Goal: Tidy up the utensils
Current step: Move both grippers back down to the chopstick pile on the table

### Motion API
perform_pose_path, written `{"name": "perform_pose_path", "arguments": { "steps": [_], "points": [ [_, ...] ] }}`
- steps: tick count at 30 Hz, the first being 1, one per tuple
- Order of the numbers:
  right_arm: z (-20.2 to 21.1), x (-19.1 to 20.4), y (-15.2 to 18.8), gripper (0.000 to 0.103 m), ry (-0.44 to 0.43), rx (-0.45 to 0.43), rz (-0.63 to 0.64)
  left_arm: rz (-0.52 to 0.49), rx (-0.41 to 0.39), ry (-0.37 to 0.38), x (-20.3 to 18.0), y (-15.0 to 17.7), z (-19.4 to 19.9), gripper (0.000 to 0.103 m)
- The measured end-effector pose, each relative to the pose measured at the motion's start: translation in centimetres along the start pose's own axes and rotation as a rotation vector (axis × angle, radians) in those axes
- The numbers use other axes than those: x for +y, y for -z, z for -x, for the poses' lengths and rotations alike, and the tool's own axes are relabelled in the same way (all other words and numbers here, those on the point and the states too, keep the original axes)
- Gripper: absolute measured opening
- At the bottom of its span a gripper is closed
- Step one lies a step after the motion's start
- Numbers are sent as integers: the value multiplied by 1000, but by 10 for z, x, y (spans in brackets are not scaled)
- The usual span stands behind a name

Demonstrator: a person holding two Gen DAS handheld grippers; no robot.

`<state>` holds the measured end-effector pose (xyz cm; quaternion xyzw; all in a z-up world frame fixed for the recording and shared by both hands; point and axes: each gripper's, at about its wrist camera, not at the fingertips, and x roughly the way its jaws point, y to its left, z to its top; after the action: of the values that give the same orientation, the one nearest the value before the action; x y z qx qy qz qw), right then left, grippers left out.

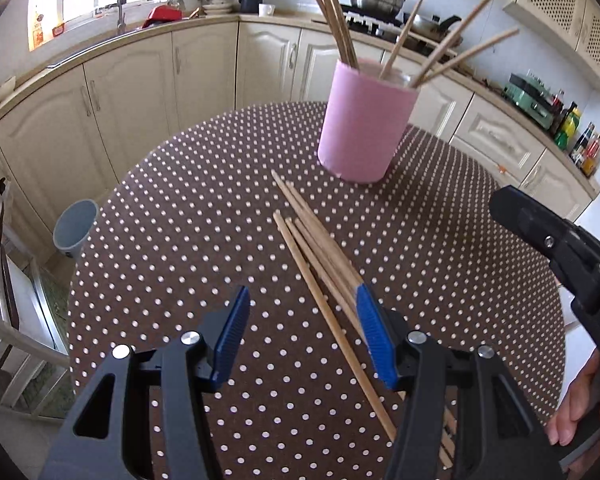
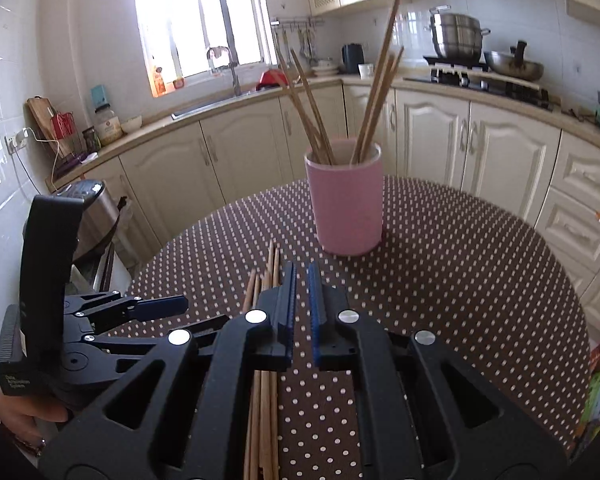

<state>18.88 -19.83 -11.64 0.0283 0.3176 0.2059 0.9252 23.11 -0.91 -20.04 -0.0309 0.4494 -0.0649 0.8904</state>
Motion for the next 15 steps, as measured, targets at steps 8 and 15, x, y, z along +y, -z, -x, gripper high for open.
{"name": "perform_pose_path", "arguments": {
  "steps": [8, 15],
  "points": [
    [-23, -10, 18, 7, -21, 79, -44, -22, 49, -43, -6, 5, -29, 55],
    [-39, -12, 24, 40, -54, 126, -56, -22, 39, -68, 1, -6, -40, 55]
  ]
}}
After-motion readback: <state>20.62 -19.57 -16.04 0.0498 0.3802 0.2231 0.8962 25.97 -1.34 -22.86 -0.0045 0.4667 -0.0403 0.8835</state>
